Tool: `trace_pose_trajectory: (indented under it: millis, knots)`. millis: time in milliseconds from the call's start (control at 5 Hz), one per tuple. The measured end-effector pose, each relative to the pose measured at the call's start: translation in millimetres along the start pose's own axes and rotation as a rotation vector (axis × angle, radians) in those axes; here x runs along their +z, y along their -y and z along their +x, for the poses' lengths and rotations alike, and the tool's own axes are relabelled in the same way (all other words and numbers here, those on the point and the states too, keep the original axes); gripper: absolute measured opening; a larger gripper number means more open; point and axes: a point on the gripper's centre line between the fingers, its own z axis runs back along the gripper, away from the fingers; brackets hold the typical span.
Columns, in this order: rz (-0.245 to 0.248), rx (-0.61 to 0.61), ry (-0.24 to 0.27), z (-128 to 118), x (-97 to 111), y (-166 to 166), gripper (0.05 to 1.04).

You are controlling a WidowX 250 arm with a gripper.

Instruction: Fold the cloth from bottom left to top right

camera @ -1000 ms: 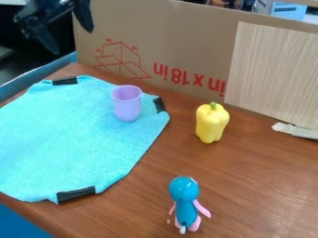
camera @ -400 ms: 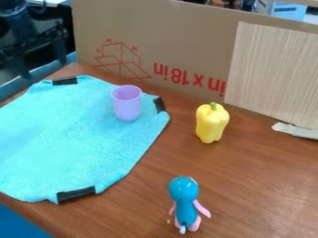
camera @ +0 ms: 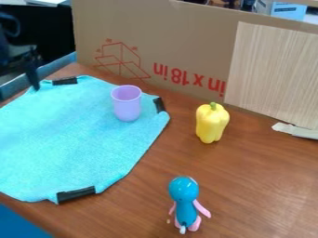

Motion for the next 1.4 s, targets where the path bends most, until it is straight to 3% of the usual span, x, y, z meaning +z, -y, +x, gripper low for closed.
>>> trace_pose_trajectory:
  millis: [200, 400, 800, 1400]
  knots:
    - [0.045, -0.019, -0.027, -6.2, -5.7, -24.0, 1.0]
    - [0.044, -0.032, -0.031, -8.8, -10.2, -42.1, 1.0]
    - [0.023, -0.111, 0.015, -15.2, -25.2, -75.3, 1.001]
    - [0.095, -0.156, 0.029, -25.5, -51.3, -95.1, 1.0]
